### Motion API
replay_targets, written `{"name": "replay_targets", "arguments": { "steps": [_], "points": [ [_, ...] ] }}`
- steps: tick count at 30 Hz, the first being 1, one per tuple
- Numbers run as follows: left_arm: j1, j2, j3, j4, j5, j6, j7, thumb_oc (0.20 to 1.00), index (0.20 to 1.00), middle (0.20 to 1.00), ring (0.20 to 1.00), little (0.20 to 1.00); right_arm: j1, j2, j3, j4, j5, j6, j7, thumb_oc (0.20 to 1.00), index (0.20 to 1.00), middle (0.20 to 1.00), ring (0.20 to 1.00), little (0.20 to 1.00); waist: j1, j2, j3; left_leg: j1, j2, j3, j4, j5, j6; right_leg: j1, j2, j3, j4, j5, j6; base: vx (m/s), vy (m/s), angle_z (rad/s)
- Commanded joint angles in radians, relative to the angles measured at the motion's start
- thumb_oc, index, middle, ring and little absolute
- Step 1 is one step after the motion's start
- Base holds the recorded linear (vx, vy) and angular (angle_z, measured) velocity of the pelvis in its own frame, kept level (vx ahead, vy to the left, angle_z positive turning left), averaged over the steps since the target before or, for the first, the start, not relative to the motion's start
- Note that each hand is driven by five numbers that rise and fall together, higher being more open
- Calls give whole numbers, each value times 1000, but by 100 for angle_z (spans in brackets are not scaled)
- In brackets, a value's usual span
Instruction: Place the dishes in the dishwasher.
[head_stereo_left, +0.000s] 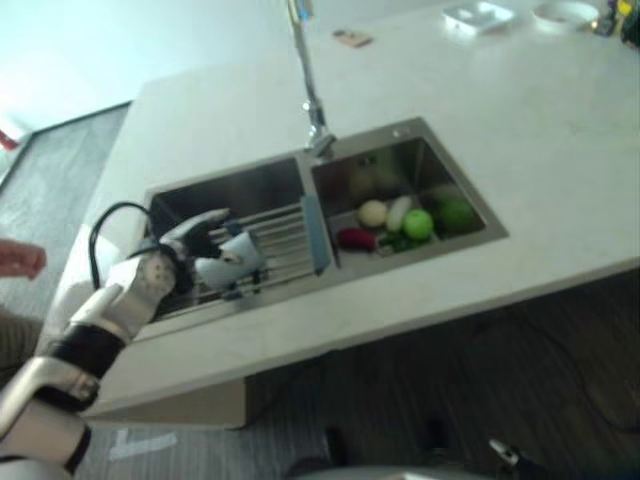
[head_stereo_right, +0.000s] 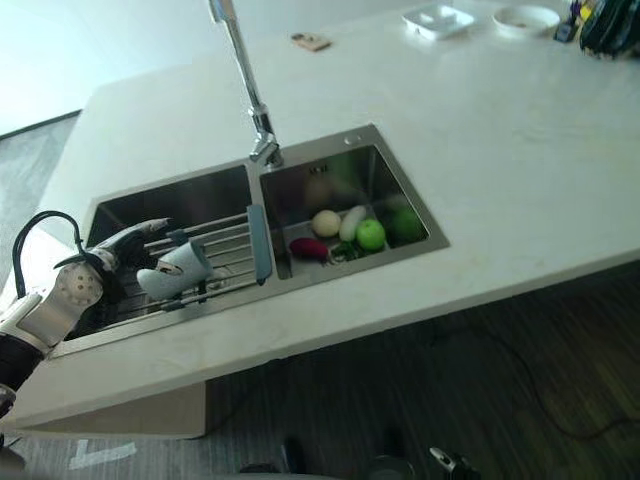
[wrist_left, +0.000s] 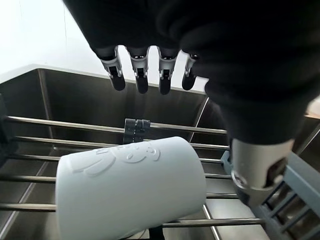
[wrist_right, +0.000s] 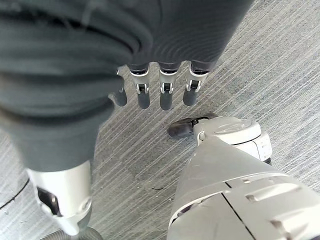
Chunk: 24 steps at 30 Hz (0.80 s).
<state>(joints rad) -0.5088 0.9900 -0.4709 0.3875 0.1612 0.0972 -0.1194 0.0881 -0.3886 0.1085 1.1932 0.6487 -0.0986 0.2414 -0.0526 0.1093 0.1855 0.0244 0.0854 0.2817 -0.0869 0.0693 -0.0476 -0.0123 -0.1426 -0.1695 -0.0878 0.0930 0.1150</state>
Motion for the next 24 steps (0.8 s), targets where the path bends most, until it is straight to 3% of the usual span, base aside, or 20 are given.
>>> {"name": "replay_targets", "arguments": {
  "steps": [1,11,24],
  "points": [
    [-95,47,60,62,30,-11,66,1000,1000,1000,1000,1000,-46,15,15,1,17,-13,15,1000,1000,1000,1000,1000,-5,-47,25,9,9,-66,17,-35,-17,9,-49,-2,9,24,76,-40,12,-13],
    [-155,27,26,151,80,-3,155,1000,1000,1000,1000,1000,-91,-11,47,-49,47,-12,10,1000,1000,1000,1000,1000,-17,-61,81,-45,24,-58,28,-17,-29,-49,-45,-5,10,41,69,-61,9,-9],
    [-159,39,8,160,52,81,54,1000,1000,1000,1000,1000,-125,-22,44,-81,70,-16,12,1000,1000,1000,1000,1000,-7,-58,125,-82,21,-67,37,-10,-32,-79,-59,-28,14,54,73,-39,7,-3]
  ]
}}
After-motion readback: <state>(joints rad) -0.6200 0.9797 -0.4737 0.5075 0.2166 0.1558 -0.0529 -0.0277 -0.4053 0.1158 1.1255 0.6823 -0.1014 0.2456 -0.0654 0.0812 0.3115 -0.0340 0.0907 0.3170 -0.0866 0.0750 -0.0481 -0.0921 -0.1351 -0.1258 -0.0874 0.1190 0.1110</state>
